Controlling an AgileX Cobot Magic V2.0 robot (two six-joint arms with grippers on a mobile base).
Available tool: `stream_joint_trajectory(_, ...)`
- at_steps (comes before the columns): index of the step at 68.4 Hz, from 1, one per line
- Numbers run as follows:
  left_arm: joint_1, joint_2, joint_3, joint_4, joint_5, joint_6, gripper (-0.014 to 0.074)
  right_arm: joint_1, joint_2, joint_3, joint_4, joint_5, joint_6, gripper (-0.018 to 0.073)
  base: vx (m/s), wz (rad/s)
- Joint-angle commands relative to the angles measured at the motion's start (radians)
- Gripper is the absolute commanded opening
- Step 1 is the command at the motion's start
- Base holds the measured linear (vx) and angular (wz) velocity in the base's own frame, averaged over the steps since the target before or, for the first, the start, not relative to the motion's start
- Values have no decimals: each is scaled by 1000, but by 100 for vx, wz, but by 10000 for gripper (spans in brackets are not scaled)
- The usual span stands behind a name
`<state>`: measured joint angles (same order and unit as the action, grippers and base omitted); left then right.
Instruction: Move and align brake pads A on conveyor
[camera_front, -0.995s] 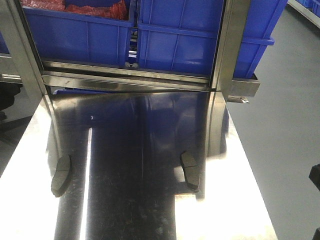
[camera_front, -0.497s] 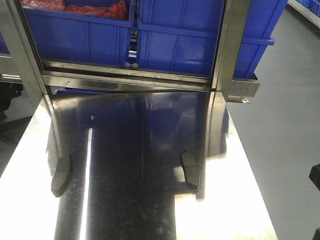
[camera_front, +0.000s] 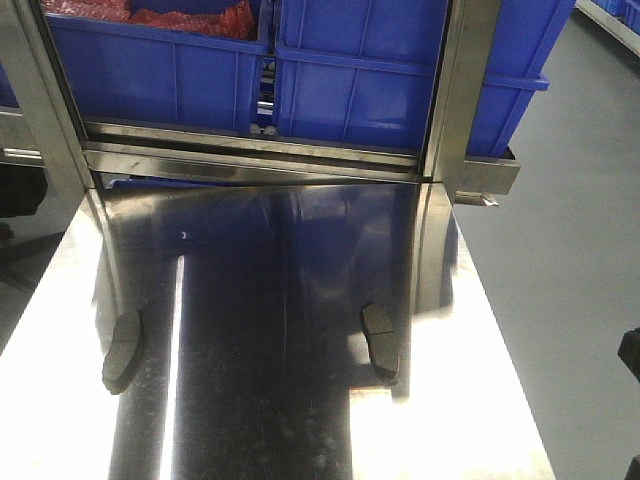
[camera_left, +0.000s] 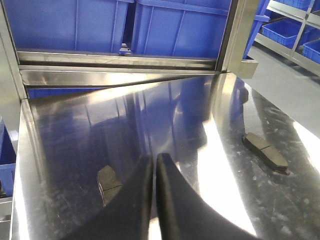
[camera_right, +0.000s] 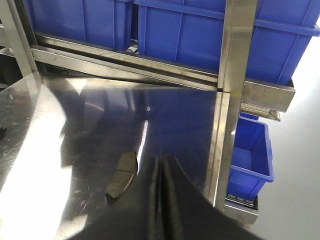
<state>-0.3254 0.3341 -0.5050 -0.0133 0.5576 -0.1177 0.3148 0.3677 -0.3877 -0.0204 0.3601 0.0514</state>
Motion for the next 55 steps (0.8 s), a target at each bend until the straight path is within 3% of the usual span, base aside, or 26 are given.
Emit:
stream_joint_trajectory(1, 5, 10, -21, -4, -75, -7, 23, -4, 5, -28, -7, -75, -10, -10, 0, 0)
stream_joint_trajectory(7, 5, 10, -21, -4, -87, -7, 115, -4, 5, -28, -7, -75, -10, -10, 0, 0)
stream_joint_trajectory(12, 5, 10, -21, -4, -99, -7, 253, -4, 5, -28, -7, -75, -10, -10, 0, 0)
stream_joint_trajectory(26, 5, 10, -21, -4, -103, -7, 736, -4, 5, -28, -7, -75, -10, -10, 0, 0)
stream_joint_trajectory(45, 5, 30, -22, -36, -161, -8, 678, -4, 5, -28, -7, -75, -10, -10, 0, 0)
stream_joint_trajectory(55, 5, 176, -27, -99, -241, -8, 650, -4, 5, -28, -7, -75, -10, -10, 0, 0)
